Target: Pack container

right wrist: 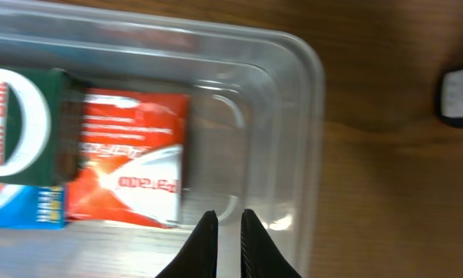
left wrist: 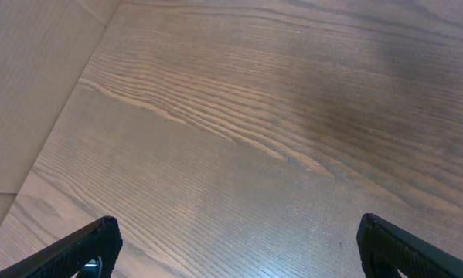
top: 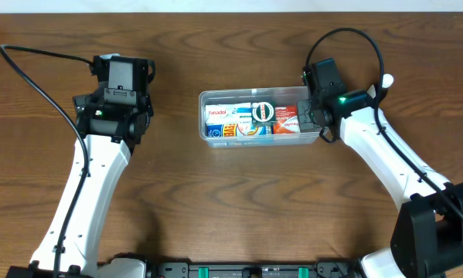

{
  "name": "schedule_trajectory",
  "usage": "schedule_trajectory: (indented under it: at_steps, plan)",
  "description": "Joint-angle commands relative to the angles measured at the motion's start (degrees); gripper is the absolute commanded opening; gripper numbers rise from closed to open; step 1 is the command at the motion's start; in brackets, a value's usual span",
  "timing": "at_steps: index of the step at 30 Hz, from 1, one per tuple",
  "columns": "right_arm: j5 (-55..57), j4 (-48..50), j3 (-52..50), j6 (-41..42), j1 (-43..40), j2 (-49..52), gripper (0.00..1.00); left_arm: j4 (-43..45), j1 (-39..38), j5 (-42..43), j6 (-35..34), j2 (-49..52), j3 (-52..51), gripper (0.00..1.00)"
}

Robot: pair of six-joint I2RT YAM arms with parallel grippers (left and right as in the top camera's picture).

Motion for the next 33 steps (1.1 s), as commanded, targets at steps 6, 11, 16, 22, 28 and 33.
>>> schedule_trajectory:
  at_steps: [6, 11, 16, 22, 28, 33]
  plan:
    - [3.56, -2.10, -0.37, -1.55, -2.05, 0.39, 0.10, -0.02, 0.22, -1.27, -0.11, 0.07, 0.42, 0.98]
    - [2.95, -2.21, -0.70, -1.57, -2.08, 0.39, 0.08, -0.02, 0.22, -1.27, -0.13, 0.07, 0.42, 0.98]
    - [-2.27, -0.85, -0.70, -1.57, -2.05, 0.39, 0.01, -0.02, 0.22, -1.27, -0.13, 0.07, 0.42, 0.98]
    - [-1.86, -0.90, -1.51, -1.55, -2.12, 0.42, 0.01, -0.02, 0.22, -1.27, -0.11, 0.07, 0.42, 0.98]
    - [0.63, 1.05, -5.86, -1.51, -2.80, 0.50, 0.01, -0.02, 0.22, -1.27, -0.13, 0.07, 0.42, 0.98]
    - [1.64, 1.42, -6.86, -1.44, -5.40, 0.33, 0.01, -0.02, 0.22, -1.27, -0.13, 0.07, 0.42, 0.98]
